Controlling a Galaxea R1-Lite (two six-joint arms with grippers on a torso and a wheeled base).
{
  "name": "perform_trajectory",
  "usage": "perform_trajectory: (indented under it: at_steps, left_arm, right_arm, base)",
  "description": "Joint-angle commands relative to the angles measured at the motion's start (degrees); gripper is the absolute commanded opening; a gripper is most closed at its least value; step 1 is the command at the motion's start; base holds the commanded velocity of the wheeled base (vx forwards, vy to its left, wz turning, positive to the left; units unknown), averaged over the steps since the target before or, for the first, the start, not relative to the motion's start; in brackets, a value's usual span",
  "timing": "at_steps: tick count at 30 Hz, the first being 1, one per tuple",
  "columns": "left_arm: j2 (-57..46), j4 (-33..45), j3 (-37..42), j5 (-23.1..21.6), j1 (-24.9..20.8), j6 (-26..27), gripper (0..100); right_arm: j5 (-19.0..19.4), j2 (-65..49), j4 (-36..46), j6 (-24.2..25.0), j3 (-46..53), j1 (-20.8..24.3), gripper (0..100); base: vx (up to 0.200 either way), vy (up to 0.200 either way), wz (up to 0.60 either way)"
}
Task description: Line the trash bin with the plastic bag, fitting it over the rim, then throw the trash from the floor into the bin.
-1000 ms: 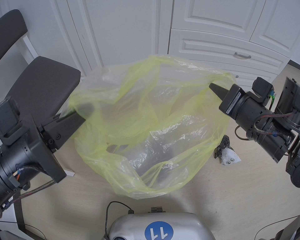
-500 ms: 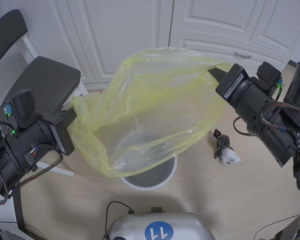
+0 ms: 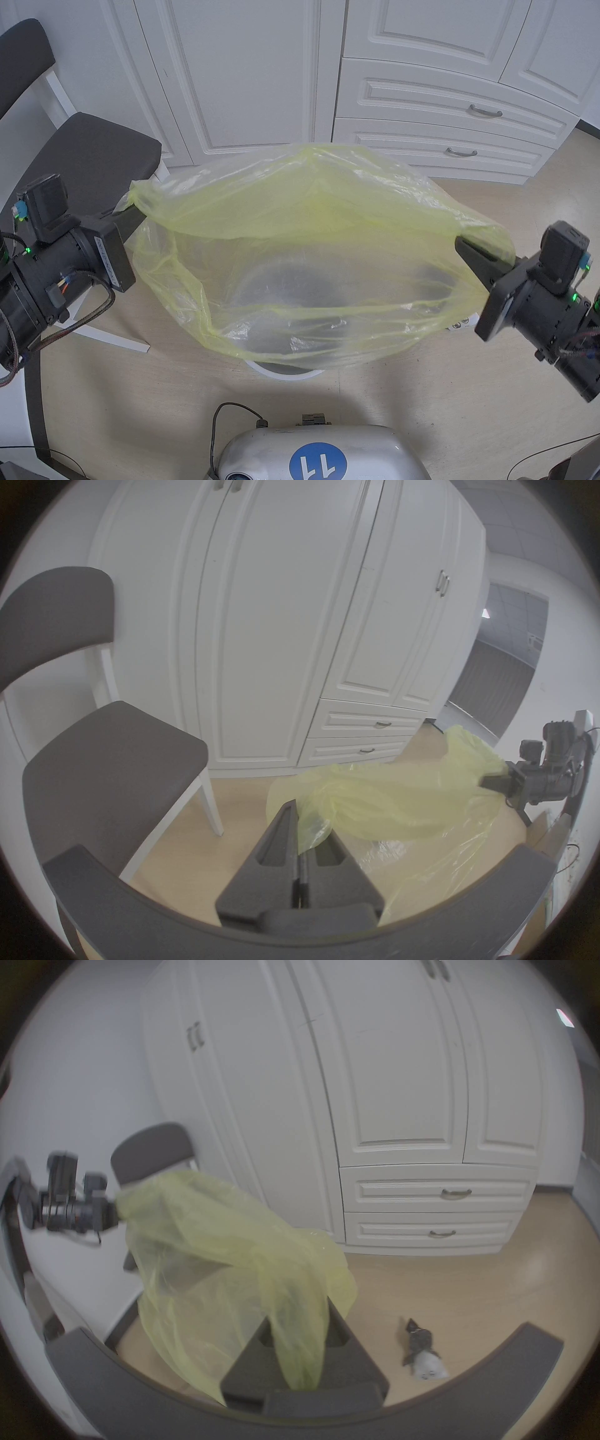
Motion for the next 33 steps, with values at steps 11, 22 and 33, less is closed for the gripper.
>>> perform_trajectory:
  at_steps: [11,22,33]
  left_arm:
    - [-0.38,0.01,0.51,-4.76,5.27,-0.47,0]
    - [0.15,0.27,2.79,-8.63,6.15,0.05,0]
    - [1.29,0.8,3.32,-10.56,6.06,0.05,0]
  right_arm:
    - [0.14,-2.99,1.12,-7.53,7.98,-5.95,0]
    - [0.23,-0.7,1.3,-10.43,9.92,-9.2,0]
    - [0.32,0.97,1.3,-12.45,11.06,-11.14,0]
  base:
    - [0.0,0.0,0.0]
    - [0.0,0.0,0.0]
    - [0.0,0.0,0.0]
